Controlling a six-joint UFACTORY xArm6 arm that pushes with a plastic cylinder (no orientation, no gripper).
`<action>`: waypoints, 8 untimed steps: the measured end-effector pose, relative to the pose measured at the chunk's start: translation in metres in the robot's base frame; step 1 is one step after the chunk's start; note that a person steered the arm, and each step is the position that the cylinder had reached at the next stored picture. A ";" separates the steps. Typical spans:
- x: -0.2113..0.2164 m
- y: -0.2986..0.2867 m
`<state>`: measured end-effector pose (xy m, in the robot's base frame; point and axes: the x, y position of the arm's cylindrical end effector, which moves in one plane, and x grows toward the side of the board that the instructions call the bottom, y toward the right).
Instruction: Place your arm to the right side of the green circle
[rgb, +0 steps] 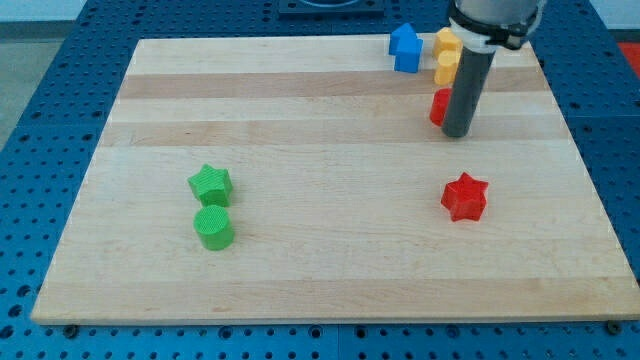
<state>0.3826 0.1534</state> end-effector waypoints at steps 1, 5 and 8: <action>-0.027 -0.001; 0.026 -0.101; 0.130 -0.204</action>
<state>0.5129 -0.0510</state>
